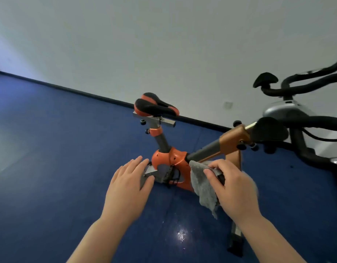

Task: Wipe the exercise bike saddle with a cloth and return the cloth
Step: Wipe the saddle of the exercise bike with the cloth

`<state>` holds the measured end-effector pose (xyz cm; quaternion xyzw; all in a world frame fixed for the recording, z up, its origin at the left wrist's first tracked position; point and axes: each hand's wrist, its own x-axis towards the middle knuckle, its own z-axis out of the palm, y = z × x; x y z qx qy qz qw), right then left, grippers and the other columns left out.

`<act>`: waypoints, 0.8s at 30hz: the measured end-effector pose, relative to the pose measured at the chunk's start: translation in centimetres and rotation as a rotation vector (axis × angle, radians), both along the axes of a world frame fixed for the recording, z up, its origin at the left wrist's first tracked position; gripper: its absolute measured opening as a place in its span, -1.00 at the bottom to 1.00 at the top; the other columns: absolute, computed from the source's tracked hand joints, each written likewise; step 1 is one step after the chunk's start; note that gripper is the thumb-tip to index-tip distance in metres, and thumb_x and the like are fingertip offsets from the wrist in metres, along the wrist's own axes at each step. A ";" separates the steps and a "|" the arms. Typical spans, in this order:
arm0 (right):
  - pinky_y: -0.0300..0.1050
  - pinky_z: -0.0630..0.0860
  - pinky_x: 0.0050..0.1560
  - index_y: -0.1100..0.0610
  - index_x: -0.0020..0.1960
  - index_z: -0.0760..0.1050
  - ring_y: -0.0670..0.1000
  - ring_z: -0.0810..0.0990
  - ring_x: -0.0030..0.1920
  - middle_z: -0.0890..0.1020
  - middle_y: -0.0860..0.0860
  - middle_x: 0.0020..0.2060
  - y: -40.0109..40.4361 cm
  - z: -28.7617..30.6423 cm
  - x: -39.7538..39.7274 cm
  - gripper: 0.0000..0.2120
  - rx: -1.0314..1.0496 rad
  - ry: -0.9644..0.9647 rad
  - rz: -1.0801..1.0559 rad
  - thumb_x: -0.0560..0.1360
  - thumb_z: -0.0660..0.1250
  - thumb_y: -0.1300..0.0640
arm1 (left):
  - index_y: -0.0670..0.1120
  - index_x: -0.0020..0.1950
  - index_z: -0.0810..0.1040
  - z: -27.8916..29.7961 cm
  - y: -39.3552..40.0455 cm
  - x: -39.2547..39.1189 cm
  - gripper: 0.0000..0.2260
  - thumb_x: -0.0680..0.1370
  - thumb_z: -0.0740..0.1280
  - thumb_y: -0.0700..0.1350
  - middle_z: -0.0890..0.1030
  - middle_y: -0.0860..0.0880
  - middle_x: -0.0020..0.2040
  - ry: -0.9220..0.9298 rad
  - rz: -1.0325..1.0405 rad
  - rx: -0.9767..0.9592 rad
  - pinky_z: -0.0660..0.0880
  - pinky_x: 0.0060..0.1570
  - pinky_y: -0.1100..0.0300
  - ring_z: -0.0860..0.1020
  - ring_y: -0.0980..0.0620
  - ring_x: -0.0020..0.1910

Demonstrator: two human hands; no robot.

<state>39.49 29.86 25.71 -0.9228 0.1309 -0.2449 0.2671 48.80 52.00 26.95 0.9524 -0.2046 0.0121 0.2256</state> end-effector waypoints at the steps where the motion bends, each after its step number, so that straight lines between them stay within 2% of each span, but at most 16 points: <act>1: -0.40 0.39 -0.33 -0.02 -0.08 0.50 -0.18 0.53 -0.26 0.57 -0.17 -0.24 1.6 -0.3 1.7 -0.93 0.006 0.005 0.021 0.50 0.31 -0.01 | 0.10 0.46 0.23 0.0 1.7 1.4 -0.55 0.57 0.16 0.10 0.23 0.13 0.50 0.003 0.018 0.003 0.04 0.43 0.19 0.15 0.09 0.48; 4: -0.22 0.52 -0.25 -0.04 -0.05 0.48 -0.13 0.56 -0.20 0.56 -0.18 -0.20 5.9 -1.2 6.1 -0.90 0.033 0.027 0.071 0.51 0.28 -0.05 | 0.10 0.47 0.22 -0.4 5.9 5.0 -0.54 0.57 0.15 0.10 0.21 0.13 0.51 0.021 0.042 0.021 0.02 0.45 0.18 0.14 0.10 0.48; 6: -0.18 0.55 -0.22 -0.04 -0.05 0.48 -0.14 0.56 -0.19 0.56 -0.20 -0.19 8.4 -1.3 8.5 -0.91 0.027 0.021 0.084 0.51 0.29 -0.03 | 0.10 0.47 0.22 -0.6 7.7 6.9 -0.54 0.57 0.14 0.10 0.21 0.13 0.51 0.033 0.042 0.031 0.03 0.45 0.17 0.14 0.10 0.48; 11: -0.31 0.51 -0.22 -0.07 -0.04 0.47 -0.18 0.54 -0.18 0.53 -0.24 -0.17 11.5 -0.9 12.6 -0.93 0.021 0.033 0.124 0.52 0.29 -0.05 | 0.10 0.47 0.22 -1.0 9.5 10.6 -0.54 0.57 0.14 0.11 0.20 0.14 0.50 0.064 0.017 0.021 0.03 0.46 0.16 0.14 0.09 0.48; 17: -0.21 0.54 -0.25 -0.06 -0.05 0.46 -0.13 0.54 -0.20 0.54 -0.20 -0.19 9.9 -1.6 18.0 -0.92 -0.006 0.055 0.136 0.53 0.27 -0.05 | 0.11 0.47 0.21 -2.2 8.0 15.0 -0.54 0.57 0.14 0.12 0.21 0.15 0.50 0.086 0.015 -0.003 0.04 0.43 0.19 0.15 0.11 0.47; 24: -0.20 0.50 -0.27 -0.05 -0.09 0.46 -0.13 0.53 -0.22 0.55 -0.18 -0.20 4.5 -2.7 26.0 -0.93 0.004 0.061 0.144 0.52 0.28 -0.03 | 0.11 0.48 0.20 -2.6 3.7 23.1 -0.53 0.57 0.15 0.10 0.19 0.14 0.51 0.091 0.077 -0.008 0.05 0.44 0.17 0.14 0.09 0.48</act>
